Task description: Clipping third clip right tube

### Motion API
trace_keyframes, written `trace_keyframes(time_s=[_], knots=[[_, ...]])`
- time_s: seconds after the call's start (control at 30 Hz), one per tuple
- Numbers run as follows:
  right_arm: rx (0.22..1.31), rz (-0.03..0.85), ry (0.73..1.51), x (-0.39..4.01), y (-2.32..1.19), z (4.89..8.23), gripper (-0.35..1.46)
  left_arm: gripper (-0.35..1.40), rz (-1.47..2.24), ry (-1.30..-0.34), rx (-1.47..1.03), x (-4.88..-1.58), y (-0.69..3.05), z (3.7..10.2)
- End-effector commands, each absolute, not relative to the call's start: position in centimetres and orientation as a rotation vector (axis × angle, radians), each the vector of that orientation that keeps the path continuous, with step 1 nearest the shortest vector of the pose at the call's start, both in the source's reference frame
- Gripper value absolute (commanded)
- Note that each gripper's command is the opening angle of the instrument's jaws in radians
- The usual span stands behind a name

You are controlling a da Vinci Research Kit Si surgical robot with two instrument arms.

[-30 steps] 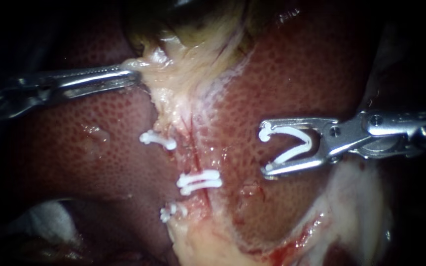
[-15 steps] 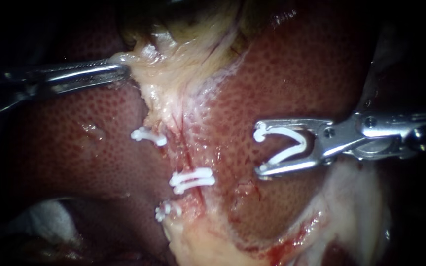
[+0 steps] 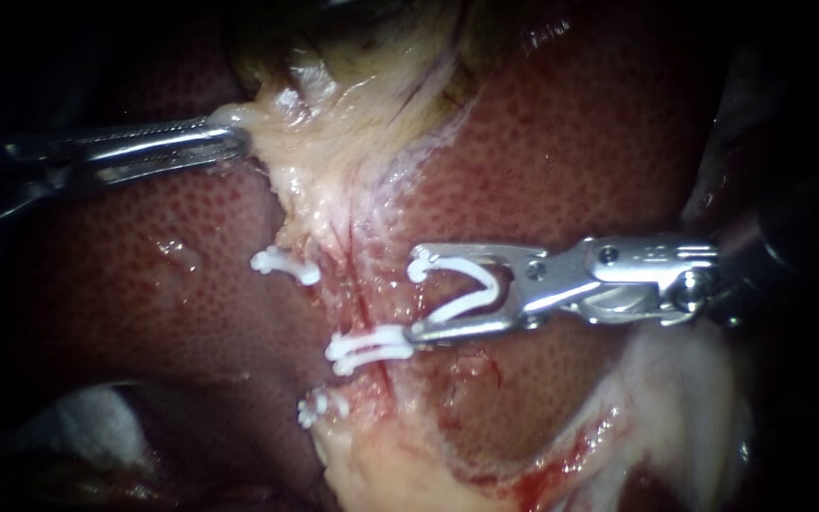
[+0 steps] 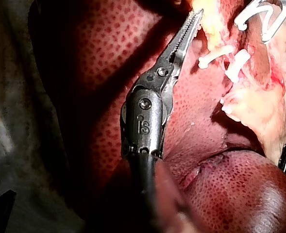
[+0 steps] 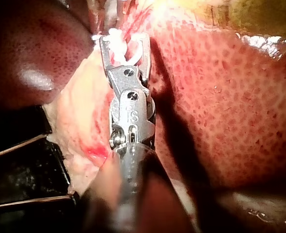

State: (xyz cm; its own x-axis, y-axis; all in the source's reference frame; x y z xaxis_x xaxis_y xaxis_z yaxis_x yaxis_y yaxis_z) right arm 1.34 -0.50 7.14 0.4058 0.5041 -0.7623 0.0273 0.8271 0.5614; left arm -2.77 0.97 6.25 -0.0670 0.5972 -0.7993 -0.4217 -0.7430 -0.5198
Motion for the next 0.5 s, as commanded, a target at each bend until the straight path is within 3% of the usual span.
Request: trace_keyframes(time_s=[0.03, 0.5], knots=[[0.547, 0.322, 1.122, 1.37, -0.52, 7.18, 0.50, -0.35, 1.880, -0.193, -1.518, -2.78, 0.96, 6.25], [0.563, 0.360, 1.096, 1.67, -0.48, 7.54, 0.50, -0.35, 1.878, -0.201, -1.528, -2.83, 0.90, 6.13]])
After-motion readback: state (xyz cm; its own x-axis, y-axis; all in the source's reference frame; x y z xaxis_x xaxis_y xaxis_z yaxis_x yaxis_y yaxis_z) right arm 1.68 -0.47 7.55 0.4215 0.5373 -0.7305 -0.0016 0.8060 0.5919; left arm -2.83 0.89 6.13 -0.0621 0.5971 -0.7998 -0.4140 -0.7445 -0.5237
